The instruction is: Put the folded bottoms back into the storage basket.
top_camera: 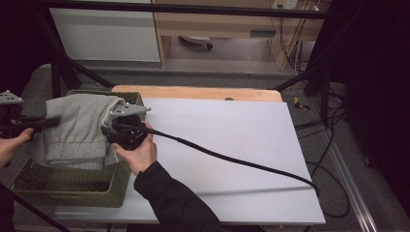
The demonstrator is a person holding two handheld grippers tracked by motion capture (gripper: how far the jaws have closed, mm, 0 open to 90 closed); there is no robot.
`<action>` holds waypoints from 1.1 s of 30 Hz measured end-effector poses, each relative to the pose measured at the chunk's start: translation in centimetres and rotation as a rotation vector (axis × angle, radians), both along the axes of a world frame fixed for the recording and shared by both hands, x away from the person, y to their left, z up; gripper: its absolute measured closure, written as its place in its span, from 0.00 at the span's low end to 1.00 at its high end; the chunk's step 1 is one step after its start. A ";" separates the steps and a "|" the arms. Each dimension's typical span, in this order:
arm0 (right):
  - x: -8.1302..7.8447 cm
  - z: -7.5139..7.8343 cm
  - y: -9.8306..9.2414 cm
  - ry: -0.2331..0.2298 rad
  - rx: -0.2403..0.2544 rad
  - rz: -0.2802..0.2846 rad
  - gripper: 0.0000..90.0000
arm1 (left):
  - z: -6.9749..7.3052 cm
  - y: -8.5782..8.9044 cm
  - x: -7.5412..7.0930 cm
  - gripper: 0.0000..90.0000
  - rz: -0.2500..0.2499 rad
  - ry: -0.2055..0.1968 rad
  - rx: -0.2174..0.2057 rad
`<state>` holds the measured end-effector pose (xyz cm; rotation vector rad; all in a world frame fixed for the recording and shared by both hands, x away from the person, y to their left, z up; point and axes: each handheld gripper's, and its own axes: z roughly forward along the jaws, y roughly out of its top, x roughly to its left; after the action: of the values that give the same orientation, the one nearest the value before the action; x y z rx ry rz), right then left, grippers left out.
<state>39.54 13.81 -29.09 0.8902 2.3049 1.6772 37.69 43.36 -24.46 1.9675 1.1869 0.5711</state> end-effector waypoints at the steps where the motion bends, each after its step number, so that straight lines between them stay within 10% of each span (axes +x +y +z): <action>1: 0.0 -0.1 0.1 0.004 0.003 0.001 0.83 | -0.1 0.2 0.0 0.89 0.003 0.001 -0.001; 33: 0.1 -5.1 3.6 0.045 -0.063 0.047 0.82 | -5.5 2.8 0.0 0.89 0.036 0.075 -0.015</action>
<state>39.61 17.39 -34.20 0.8770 2.4116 1.6083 37.68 46.18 -29.98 1.9733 1.2712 0.5098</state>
